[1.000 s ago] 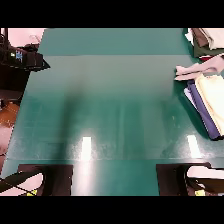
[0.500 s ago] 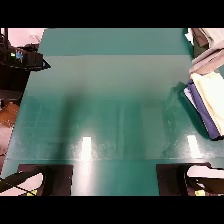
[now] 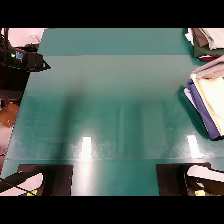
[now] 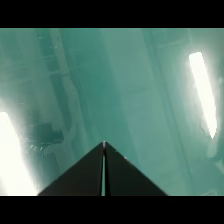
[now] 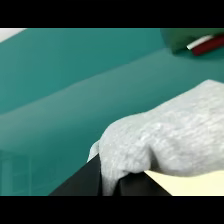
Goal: Fold the shirts.
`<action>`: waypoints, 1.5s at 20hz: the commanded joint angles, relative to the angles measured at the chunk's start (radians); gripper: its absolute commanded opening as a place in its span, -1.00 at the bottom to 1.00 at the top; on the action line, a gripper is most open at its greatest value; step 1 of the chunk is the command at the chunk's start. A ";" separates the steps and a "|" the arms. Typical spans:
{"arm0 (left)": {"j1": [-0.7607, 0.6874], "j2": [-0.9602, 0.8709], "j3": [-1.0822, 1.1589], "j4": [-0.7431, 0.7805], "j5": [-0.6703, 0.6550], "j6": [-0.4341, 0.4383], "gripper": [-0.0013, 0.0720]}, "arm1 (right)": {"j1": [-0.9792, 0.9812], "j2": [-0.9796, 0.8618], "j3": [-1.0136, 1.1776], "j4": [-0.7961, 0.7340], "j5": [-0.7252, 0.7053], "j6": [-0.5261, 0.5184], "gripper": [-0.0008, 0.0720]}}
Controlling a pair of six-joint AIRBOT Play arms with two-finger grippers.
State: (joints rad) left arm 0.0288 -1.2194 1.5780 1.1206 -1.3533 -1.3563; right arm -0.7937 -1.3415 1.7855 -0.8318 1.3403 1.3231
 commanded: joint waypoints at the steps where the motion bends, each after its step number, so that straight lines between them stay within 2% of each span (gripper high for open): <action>1: 0.000 0.000 0.000 0.000 0.000 0.002 -0.91 | -0.084 0.090 -0.129 -0.043 0.056 0.016 -0.93; 5: 0.000 0.000 0.000 0.000 0.000 0.003 -0.91 | -0.170 0.194 -0.293 -0.270 0.085 0.024 -0.92; 6: 0.000 0.000 0.000 0.000 -0.001 0.003 -0.91 | -0.185 0.220 -0.337 -0.329 0.085 0.024 -0.82; 8: 0.000 0.000 0.000 0.000 -0.001 0.003 -0.91 | -0.214 0.261 -0.412 -0.408 0.081 0.024 0.10; 9: 0.000 0.000 0.000 0.000 -0.001 0.006 -0.91 | -0.230 0.280 -0.446 -0.429 0.081 0.024 0.27; 10: 0.000 0.000 0.000 0.000 -0.001 0.015 -0.91 | -0.248 0.294 -0.470 -0.429 0.082 0.024 0.27; 13: 0.000 0.000 0.000 0.000 -0.001 0.029 -0.91 | -0.276 0.331 -0.507 -0.413 0.071 0.025 0.27; 16: 0.000 0.000 0.000 0.000 0.006 0.029 -0.91 | -0.245 0.353 -0.511 -0.203 0.069 0.024 0.27; 19: 0.000 0.000 0.000 -0.001 0.008 0.026 -0.91 | -0.075 0.375 -0.511 -0.022 0.069 0.023 0.26; 20: 0.000 0.001 0.000 -0.002 -0.009 0.021 -0.91 | -0.001 0.381 -0.511 -0.008 0.060 0.023 0.14; 22: 0.000 0.001 0.000 -0.002 -0.002 0.021 -0.91 | 0.152 0.383 -0.509 -0.005 0.039 0.023 -0.66; 23: 0.000 0.001 0.000 -0.002 0.006 0.021 -0.91 | 0.224 0.383 -0.509 -0.006 0.027 0.023 -0.86; 24: 0.000 0.001 0.000 -0.002 0.016 0.021 -0.91 | 0.290 0.383 -0.509 -0.006 0.008 0.023 -0.93; 30: 0.000 0.001 0.000 -0.002 0.037 0.021 -0.91 | 0.551 0.382 -0.509 -0.008 -0.103 0.023 -0.93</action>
State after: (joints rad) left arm 0.0288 -1.2194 1.5780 1.1187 -1.3251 -1.3342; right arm -0.3492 -0.9604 1.2766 -0.8455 1.2884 1.3460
